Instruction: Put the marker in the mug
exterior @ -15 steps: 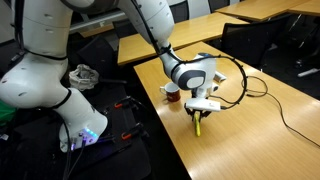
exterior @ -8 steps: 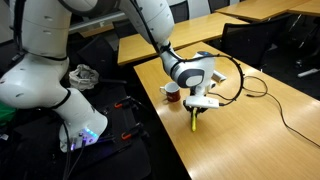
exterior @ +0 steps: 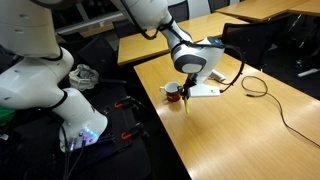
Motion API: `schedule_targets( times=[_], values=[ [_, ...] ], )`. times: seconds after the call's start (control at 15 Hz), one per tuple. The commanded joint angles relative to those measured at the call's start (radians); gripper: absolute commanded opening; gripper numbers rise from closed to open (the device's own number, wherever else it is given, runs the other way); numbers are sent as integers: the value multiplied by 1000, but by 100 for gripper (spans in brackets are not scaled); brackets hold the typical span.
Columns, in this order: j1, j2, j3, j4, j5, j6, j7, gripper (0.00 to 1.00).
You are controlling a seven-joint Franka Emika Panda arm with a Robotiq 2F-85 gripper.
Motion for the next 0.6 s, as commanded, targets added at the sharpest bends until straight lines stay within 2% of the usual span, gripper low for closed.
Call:
schedule_targets(
  times=[0.0, 0.33, 0.53],
  values=[
    [-1, -43, 3, 15, 155, -160, -240, 5],
    [60, -24, -65, 108, 306, -440, -478, 5],
    [111, -13, -109, 144, 340, -507, -564, 5]
  ],
)
